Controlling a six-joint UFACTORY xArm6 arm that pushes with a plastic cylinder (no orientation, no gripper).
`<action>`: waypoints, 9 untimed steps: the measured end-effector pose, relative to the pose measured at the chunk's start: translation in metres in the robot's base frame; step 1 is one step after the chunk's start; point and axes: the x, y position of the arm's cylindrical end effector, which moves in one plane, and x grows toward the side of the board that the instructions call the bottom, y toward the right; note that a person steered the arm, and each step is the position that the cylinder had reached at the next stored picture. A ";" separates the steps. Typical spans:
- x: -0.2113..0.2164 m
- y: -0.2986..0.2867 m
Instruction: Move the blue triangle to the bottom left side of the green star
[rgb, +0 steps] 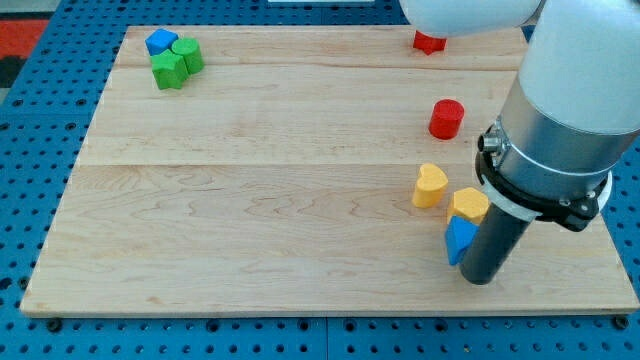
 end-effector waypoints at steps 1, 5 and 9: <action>0.002 0.023; -0.016 -0.053; -0.104 -0.193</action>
